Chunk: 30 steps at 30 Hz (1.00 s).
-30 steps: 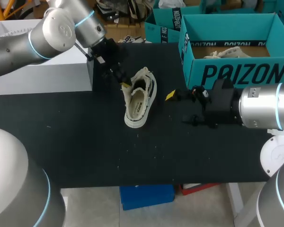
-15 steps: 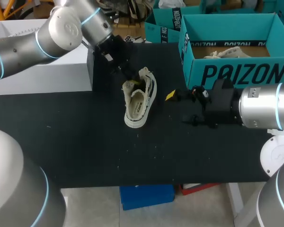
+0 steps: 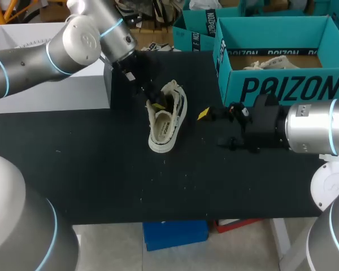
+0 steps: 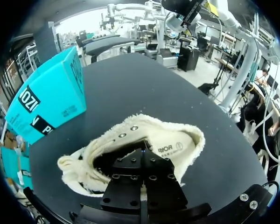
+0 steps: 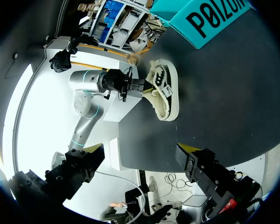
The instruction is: Take the shoe out of the shoebox, open the shoe tongue, remove and reinsert the insole, then place the shoe into the shoebox
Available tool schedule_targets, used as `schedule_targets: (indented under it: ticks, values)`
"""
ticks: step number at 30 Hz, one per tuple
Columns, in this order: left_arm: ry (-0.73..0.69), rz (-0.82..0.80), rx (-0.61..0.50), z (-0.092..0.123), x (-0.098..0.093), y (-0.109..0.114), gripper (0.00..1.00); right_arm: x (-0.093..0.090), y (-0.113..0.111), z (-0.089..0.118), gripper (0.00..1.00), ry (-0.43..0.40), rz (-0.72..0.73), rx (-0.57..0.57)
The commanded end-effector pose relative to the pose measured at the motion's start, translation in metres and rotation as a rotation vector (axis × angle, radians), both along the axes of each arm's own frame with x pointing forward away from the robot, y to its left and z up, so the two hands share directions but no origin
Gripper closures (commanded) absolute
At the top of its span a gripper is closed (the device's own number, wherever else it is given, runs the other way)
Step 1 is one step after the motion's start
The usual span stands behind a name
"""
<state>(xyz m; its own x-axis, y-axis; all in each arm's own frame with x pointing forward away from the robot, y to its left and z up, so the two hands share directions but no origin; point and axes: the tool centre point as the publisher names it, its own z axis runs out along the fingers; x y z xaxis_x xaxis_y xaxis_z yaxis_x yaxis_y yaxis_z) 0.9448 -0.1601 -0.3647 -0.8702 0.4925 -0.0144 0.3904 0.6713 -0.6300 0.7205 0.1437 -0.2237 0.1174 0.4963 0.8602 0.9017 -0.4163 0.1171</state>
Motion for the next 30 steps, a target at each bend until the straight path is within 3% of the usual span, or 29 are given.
schedule_targets:
  ticks: [1,9,19,29,30]
  values:
    - [-0.025,0.006,-0.014,0.021,-0.003,0.009,1.00,0.000,0.000,0.000,0.00,0.001,0.000,0.000]
    - [-0.049,0.031,-0.001,0.057,0.002,0.027,1.00,0.000,0.000,0.000,0.00,0.001,0.000,0.000]
    - [-0.029,0.198,-0.029,0.084,0.011,0.069,1.00,0.000,0.000,0.000,0.00,0.001,0.000,0.000]
    - [-0.025,0.296,-0.055,0.108,0.002,0.112,1.00,0.000,0.000,0.000,0.00,0.001,0.000,0.000]
    - [-0.026,0.299,-0.050,0.109,0.000,0.115,0.95,0.000,0.000,0.000,0.00,0.001,0.000,0.000]
